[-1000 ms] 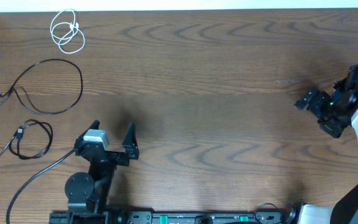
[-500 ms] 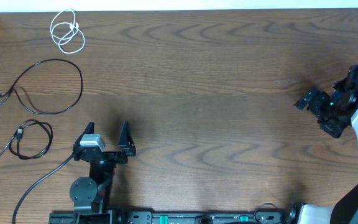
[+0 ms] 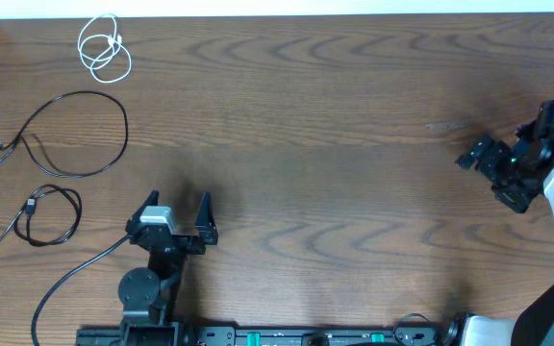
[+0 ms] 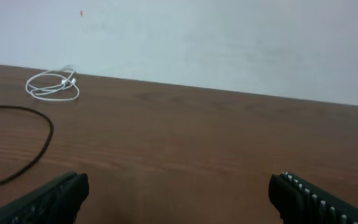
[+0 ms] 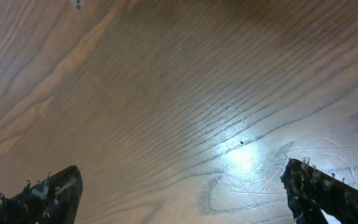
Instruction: Untangle cables
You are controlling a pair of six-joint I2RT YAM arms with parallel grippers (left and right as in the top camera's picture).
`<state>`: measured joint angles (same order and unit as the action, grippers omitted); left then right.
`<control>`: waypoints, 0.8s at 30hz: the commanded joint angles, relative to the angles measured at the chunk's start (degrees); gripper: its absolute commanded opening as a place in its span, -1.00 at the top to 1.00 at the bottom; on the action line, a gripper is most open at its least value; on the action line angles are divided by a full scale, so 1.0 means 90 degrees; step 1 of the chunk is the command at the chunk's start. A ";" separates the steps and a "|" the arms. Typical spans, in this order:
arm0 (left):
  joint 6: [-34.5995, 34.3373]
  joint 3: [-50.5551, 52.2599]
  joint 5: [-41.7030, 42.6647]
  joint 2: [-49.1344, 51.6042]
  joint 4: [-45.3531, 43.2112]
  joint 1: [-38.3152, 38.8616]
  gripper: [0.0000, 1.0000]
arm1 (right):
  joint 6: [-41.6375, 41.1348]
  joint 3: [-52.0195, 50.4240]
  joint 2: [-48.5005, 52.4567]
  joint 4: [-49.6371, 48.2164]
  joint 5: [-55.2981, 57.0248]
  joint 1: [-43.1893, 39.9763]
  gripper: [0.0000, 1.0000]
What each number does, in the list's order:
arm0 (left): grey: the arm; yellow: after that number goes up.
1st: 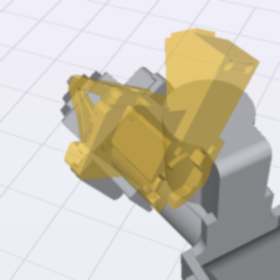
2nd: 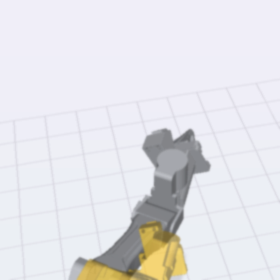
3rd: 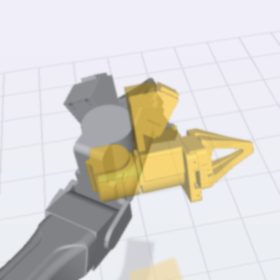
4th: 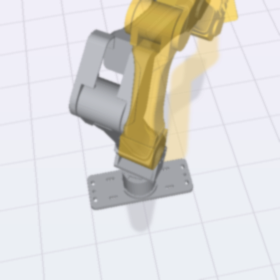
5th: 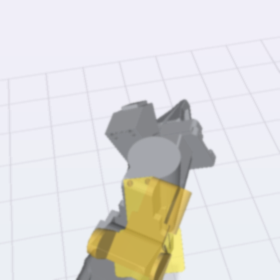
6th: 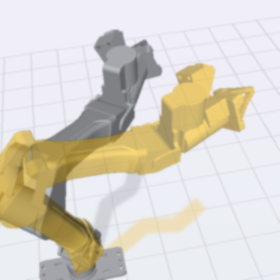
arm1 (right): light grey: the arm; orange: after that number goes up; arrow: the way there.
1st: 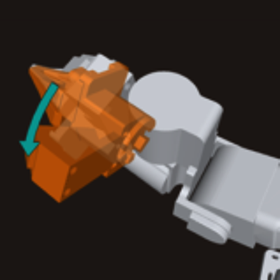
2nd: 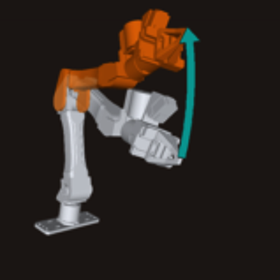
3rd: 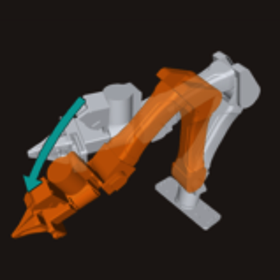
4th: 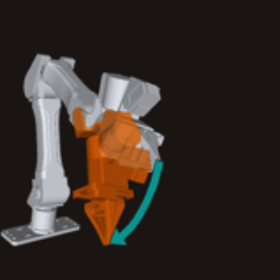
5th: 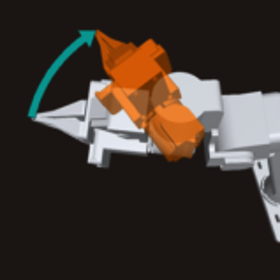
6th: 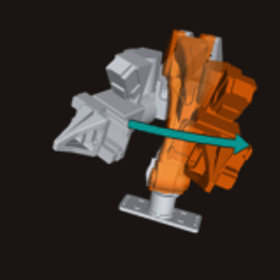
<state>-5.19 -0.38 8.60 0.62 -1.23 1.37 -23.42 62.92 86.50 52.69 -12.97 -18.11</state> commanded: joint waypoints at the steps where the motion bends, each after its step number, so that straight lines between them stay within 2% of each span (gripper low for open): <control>1: 0.0119 0.0019 -0.0092 -0.0061 0.0255 0.0027 -0.96 | 0.0085 0.0032 -0.0073 0.0000 0.0053 -0.0024 -0.99; 4: 0.0121 0.0019 -0.0187 -0.0061 0.0544 0.0095 -0.96 | 0.0085 0.0032 -0.0073 0.0000 0.0053 -0.0024 -0.99; 13: 0.0131 0.0019 -0.0381 -0.0061 0.0571 0.0192 -0.96 | 0.0085 0.0032 -0.0073 0.0002 0.0051 -0.0024 -0.98; 20: 0.0816 0.0019 -0.0379 -0.0061 0.0588 0.0192 -0.96 | 0.0085 0.0032 -0.0073 0.0000 0.0053 -0.0024 -0.98; 24: 0.0840 0.0019 -0.0430 -0.0061 0.0595 0.0192 -0.96 | 0.0085 0.0032 -0.0073 0.0002 0.0053 -0.0024 -0.99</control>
